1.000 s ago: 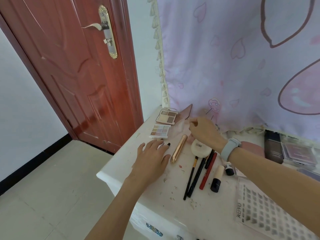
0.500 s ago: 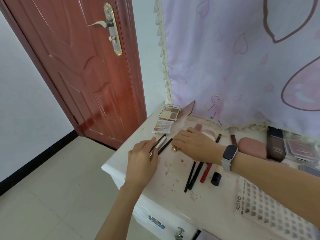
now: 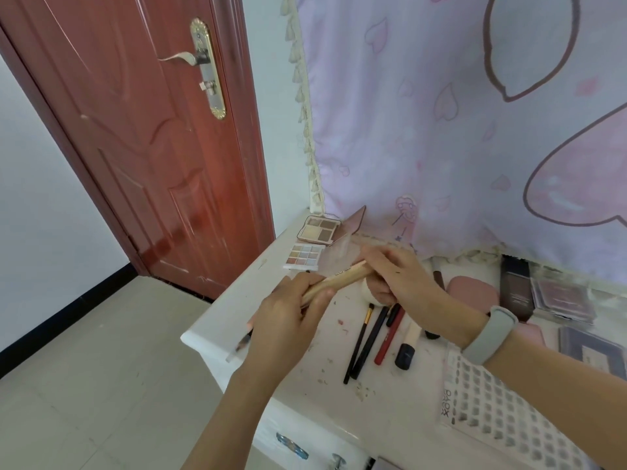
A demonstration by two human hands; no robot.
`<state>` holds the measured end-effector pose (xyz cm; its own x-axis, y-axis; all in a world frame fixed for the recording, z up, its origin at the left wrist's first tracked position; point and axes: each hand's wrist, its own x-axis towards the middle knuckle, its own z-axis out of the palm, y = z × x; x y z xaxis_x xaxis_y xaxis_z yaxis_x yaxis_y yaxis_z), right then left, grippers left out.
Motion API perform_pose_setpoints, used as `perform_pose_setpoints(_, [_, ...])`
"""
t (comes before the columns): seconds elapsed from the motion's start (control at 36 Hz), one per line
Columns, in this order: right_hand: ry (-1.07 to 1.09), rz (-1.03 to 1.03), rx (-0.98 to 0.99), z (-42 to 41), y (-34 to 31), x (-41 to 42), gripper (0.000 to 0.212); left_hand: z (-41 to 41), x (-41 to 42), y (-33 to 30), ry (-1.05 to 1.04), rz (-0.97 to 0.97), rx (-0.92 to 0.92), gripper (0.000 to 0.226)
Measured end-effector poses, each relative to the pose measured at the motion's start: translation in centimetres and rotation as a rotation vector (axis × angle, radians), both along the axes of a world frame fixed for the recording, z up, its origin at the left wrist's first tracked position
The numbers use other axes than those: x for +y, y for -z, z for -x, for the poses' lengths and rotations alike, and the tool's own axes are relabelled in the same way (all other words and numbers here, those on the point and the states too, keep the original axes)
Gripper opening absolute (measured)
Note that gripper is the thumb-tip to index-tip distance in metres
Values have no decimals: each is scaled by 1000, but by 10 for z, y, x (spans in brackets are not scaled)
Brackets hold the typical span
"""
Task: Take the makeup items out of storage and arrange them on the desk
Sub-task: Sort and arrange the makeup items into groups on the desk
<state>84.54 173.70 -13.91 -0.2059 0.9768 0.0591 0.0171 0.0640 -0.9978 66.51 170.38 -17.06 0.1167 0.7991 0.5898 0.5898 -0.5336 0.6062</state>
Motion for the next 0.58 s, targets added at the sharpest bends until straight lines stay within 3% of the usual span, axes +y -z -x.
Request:
perform_pose_setpoints(0.08, [124,16,-74,5,8,-4,34,-3,-4,1,-63,2,59,46])
perform_pose_setpoints(0.19, [100,-220,-229,6,16,-12,24,-10,-5,7,-6,395,-275,51])
perform_pose_setpoints(0.28, [-20,-368,-317,1,16,-17,17,-7,-5,13,33,533,-430,51])
perform_pose_setpoints(0.39, [-163,-305,-415,-9,18,-20,20,2,-2,17,-17,530,-308,50])
perform_pose_setpoints(0.44, [-148,-183,-412,-10,15,-20,17,3,-3,17,-17,502,-210,50])
perform_pose_setpoints(0.47, [-143,-113,-444,-10,15,-18,26,2,-5,17,-11,484,-180,48])
perform_pose_setpoints(0.53, [-194,27,-576,-10,14,-18,43,-1,-8,17,-16,430,-153,37])
perform_pose_setpoints(0.58, [-212,-13,-702,-10,17,-17,33,-5,-9,15,-40,397,-198,29])
